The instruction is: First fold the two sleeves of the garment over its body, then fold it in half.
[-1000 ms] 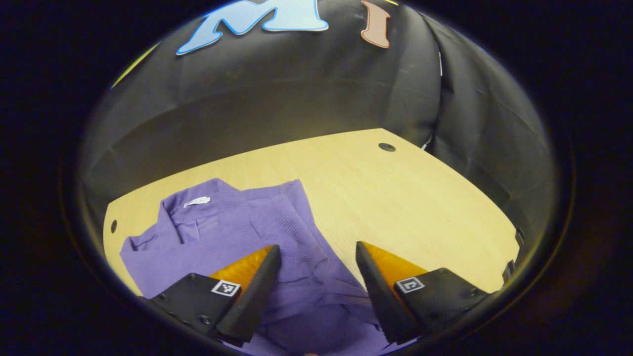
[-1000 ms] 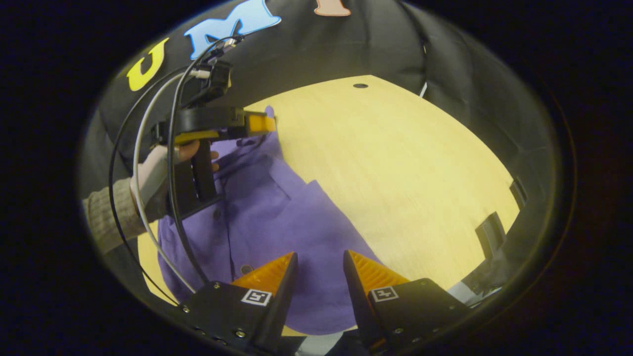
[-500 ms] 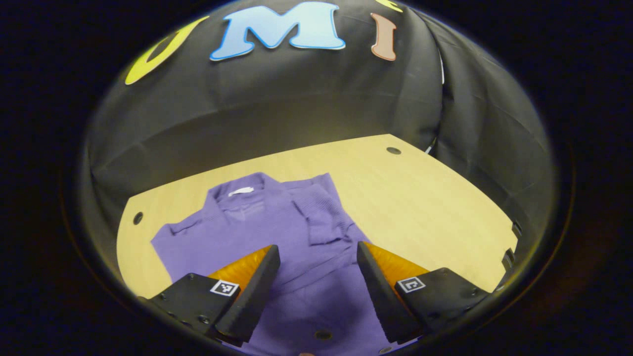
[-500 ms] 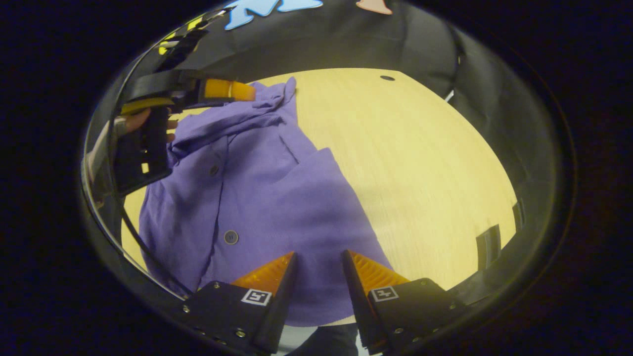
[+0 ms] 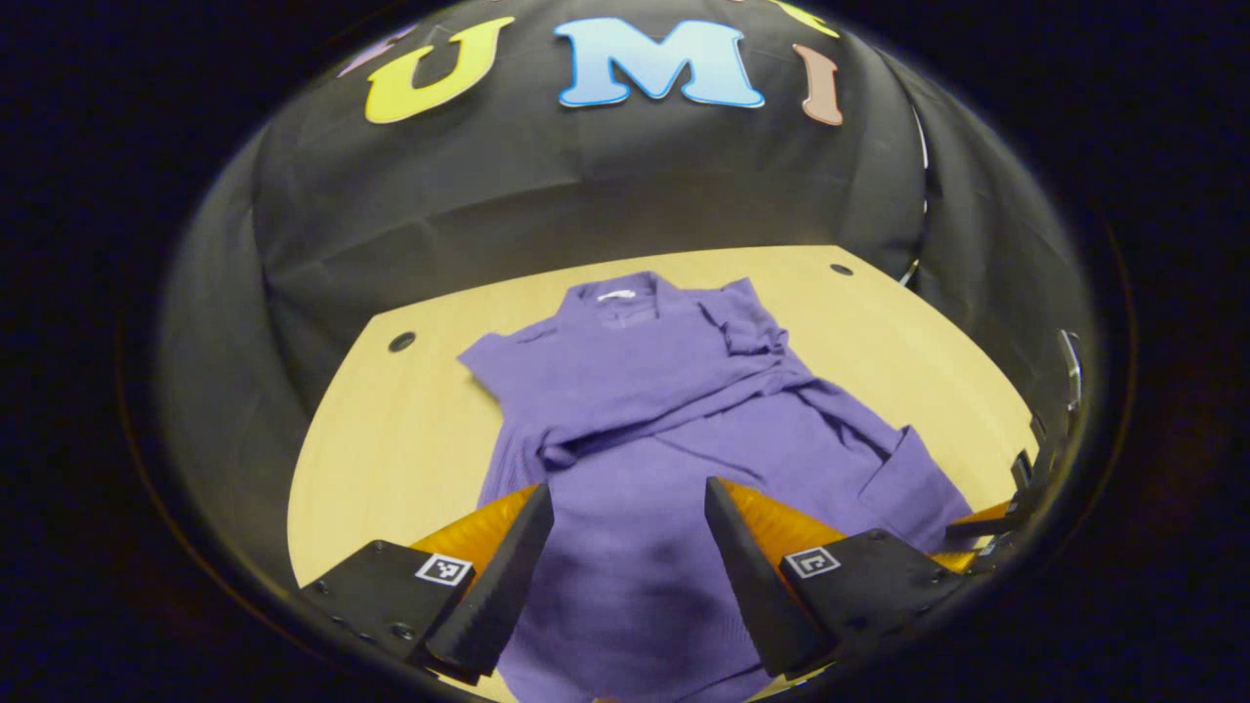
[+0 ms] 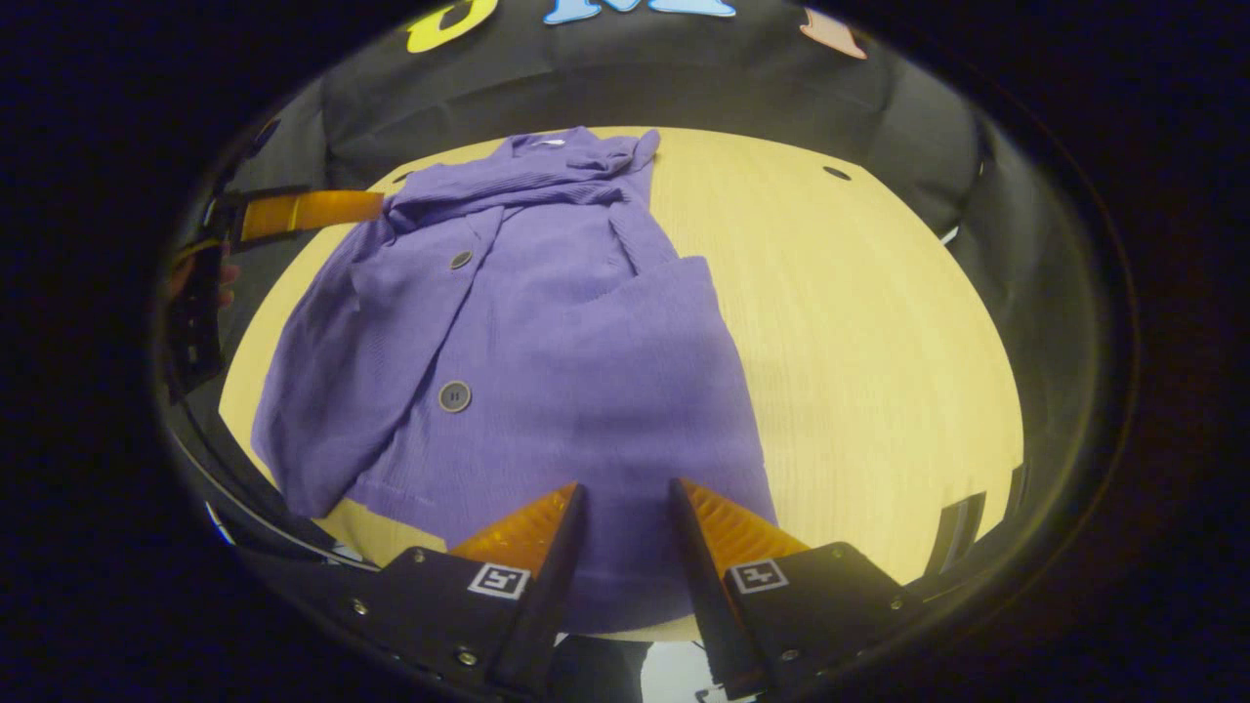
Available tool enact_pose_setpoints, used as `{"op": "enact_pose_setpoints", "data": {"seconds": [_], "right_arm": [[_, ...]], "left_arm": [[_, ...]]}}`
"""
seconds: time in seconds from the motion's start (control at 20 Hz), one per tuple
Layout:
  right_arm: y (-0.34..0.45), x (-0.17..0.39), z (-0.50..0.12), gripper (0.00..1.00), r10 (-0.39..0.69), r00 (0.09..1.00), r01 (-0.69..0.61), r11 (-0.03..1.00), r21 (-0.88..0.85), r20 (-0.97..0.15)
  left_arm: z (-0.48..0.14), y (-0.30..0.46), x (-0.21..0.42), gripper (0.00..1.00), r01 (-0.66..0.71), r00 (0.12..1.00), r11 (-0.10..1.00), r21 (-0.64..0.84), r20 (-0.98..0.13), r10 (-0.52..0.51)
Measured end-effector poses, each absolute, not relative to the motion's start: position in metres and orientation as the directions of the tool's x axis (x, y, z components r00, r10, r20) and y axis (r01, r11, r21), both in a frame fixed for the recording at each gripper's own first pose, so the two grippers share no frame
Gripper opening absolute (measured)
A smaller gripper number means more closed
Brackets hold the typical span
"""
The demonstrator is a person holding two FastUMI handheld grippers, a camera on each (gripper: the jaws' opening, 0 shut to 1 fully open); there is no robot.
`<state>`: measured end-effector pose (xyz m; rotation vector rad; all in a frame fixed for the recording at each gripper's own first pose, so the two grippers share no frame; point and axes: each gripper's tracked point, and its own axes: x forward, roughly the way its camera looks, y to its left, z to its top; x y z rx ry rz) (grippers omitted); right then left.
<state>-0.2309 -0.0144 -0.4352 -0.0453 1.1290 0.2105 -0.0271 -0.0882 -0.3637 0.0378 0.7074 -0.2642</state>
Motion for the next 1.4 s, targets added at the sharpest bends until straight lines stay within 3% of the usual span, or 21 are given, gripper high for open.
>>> {"op": "enact_pose_setpoints", "data": {"seconds": [0.35, 0.7, 0.95, 1.4], "right_arm": [[-0.015, -0.232, -0.438, 0.61, 0.144, 0.413, -0.246, 0.968, 0.042, -0.899], [-0.015, -0.232, -0.438, 0.61, 0.149, 0.405, -0.260, 0.965, 0.043, -0.902], [-0.016, -0.232, -0.439, 0.61, 0.145, 0.403, -0.252, 0.967, 0.043, -0.903], [-0.015, -0.231, -0.440, 0.61, 0.143, 0.421, -0.237, 0.971, 0.044, -0.896]], "left_arm": [[-0.394, -0.063, -0.120, 1.00, 0.130, 0.682, 0.988, -0.081, -0.717, -0.148], [-0.433, -0.052, -0.168, 1.00, 0.069, 0.601, 0.994, -0.089, -0.791, -0.112], [-0.455, -0.040, -0.182, 1.00, 0.057, 0.547, 0.996, -0.063, -0.833, -0.084], [-0.456, -0.046, -0.179, 0.98, 0.094, 0.517, 0.991, -0.097, -0.846, -0.131]]}}
